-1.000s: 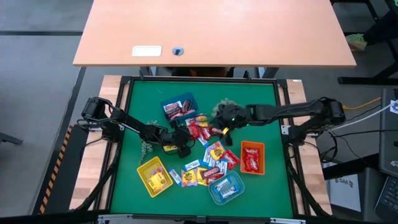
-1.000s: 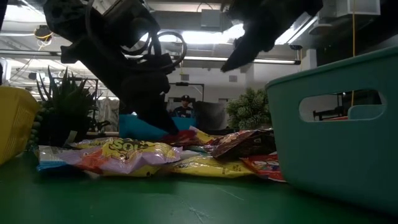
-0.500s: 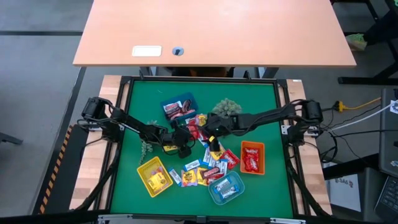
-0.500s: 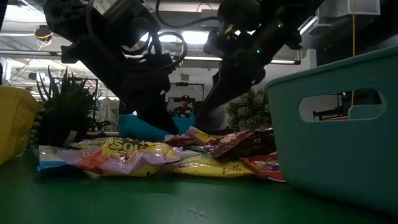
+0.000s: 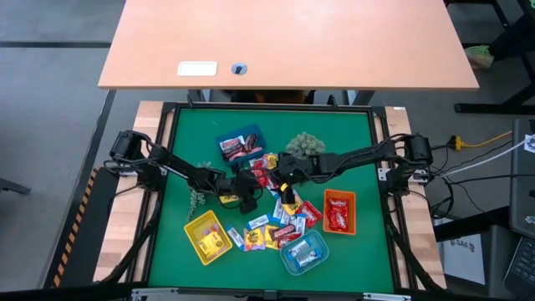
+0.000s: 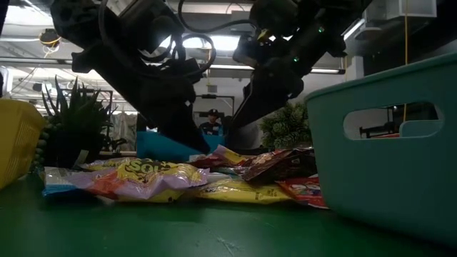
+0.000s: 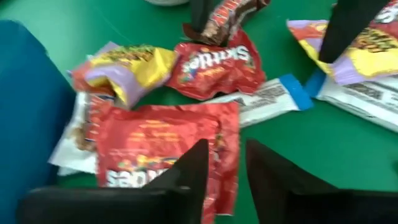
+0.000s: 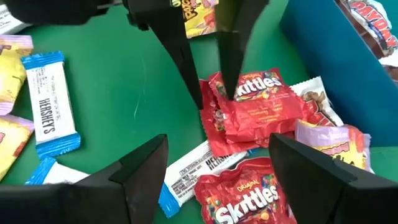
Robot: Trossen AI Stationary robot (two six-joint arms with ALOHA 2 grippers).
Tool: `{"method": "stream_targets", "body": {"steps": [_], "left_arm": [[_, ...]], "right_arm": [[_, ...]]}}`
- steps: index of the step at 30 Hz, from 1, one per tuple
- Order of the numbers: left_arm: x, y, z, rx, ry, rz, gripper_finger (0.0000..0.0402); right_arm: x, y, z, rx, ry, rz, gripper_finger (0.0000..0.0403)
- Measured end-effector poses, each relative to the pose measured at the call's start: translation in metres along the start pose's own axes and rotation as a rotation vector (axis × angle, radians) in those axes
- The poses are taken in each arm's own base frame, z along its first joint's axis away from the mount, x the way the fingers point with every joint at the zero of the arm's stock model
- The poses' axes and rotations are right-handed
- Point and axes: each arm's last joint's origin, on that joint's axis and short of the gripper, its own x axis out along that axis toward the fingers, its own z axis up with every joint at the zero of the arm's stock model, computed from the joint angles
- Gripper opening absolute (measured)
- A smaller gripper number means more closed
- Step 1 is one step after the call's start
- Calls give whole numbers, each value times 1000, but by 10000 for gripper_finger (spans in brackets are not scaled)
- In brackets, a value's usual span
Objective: Sort candy
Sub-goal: Put the red candy into the orange bin
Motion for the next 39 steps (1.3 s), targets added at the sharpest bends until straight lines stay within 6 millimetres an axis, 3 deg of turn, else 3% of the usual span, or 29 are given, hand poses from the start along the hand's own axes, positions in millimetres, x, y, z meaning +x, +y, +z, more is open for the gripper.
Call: {"method": "stream_targets", "body": {"steps": [11,21,28,39], "left_arm": [[8,12,1,12,21,24,196],[25,18,-9,3,54,56,221],[26,19,-8,-41,56,24,189],[28,25,-7,-101,64,31,90]], "right_arm": [[0,0,1,0,-14,6,280],[0,0,1,0,-10,7,280],[0,0,1,1,-14,6,280],[0,0,1,0,-14,7,280]]}}
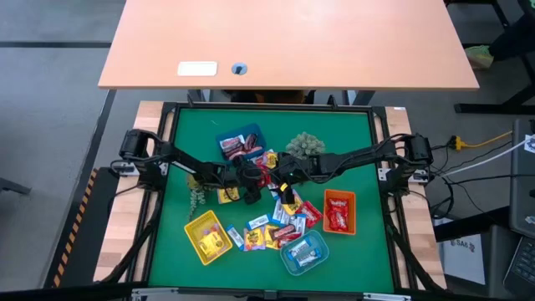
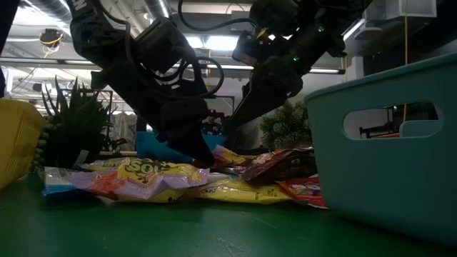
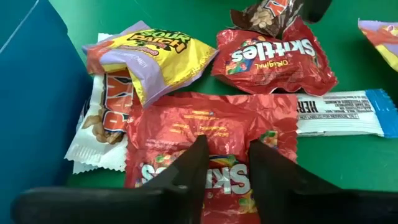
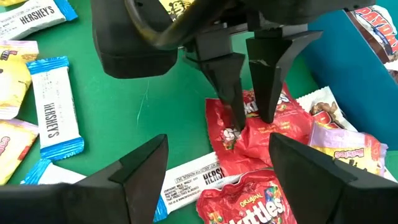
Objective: Sort candy
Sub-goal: Put the red candy into the orange bin
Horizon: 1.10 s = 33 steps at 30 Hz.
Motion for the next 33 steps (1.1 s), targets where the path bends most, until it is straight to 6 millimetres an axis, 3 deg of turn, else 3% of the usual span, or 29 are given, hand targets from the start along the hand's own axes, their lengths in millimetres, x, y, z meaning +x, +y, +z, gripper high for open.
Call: {"method": "stream_targets", "body": {"steps": [9,19,33], "left_arm": [[0,0,2,-8,-15,-6,5],[0,-4,7,-38,-52,-61,0],[-6,-27,24,-50,-103,-148,1]], "right_arm": [[0,0,0,0,0,0,280],[0,0,0,-3,0,0,280],[0,0,0,-80,5,1,280]]}}
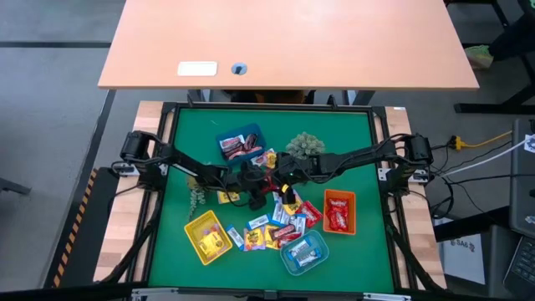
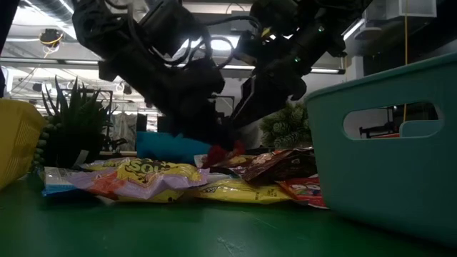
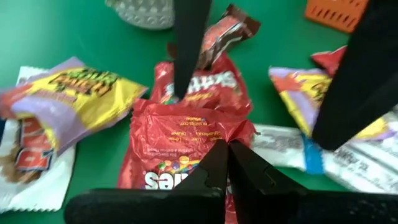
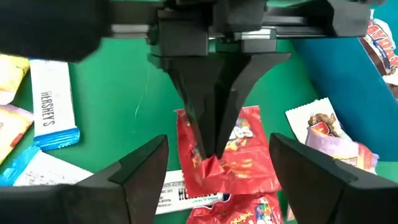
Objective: Sort candy
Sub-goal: Put the red candy into the orange bin
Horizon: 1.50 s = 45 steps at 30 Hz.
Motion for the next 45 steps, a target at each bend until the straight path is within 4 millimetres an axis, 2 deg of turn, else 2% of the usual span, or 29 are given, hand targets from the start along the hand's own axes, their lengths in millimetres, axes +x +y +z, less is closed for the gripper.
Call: {"method": "stream_targets", "body": {"steps": [10,21,24,29,42,45], "left_arm": [[0,-5,5,-3,-8,-20,0],[-3,-13,7,-58,-35,-91,0],[-3,-15,8,-58,-45,-102,0],[-3,-15,8,-59,-47,-101,0],[-4,-16,9,-63,-60,-101,0],[-4,-16,9,-63,-61,-102,0]], "right_arm": [[-1,2,-11,-75,109,27,280],[-1,2,-11,-147,109,31,280],[-1,2,-11,-150,110,32,269],[-1,3,-11,-152,113,33,214],[-1,3,-11,-154,113,49,21],[-1,4,-11,-152,103,83,7]]}}
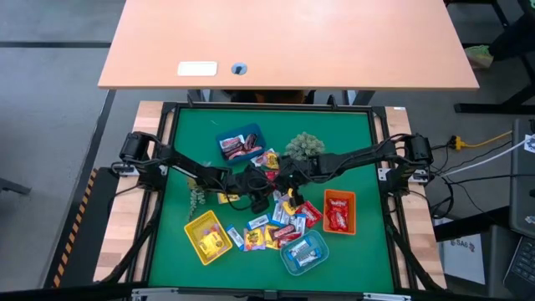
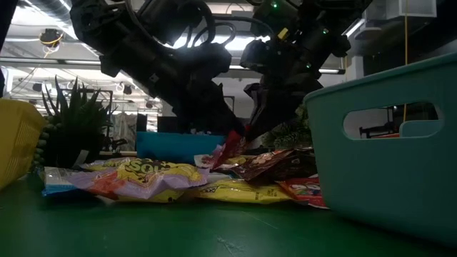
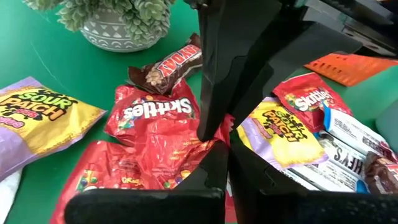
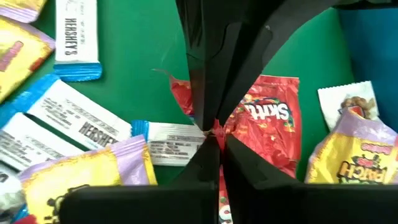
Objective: Sort candy
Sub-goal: Put the red candy into the orange bin
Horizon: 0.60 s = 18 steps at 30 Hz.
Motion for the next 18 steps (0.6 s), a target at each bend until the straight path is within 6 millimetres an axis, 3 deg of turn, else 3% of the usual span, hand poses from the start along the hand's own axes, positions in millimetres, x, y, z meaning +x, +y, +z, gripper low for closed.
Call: {"method": "stream_targets", "body": {"steps": [11,18], "left_arm": [[0,0,0,-2,5,-16,2],[0,-1,1,-4,0,-27,62]], "right_arm": [[-1,0,0,0,-4,4,5],[-9,-1,6,3,68,52,3]]}}
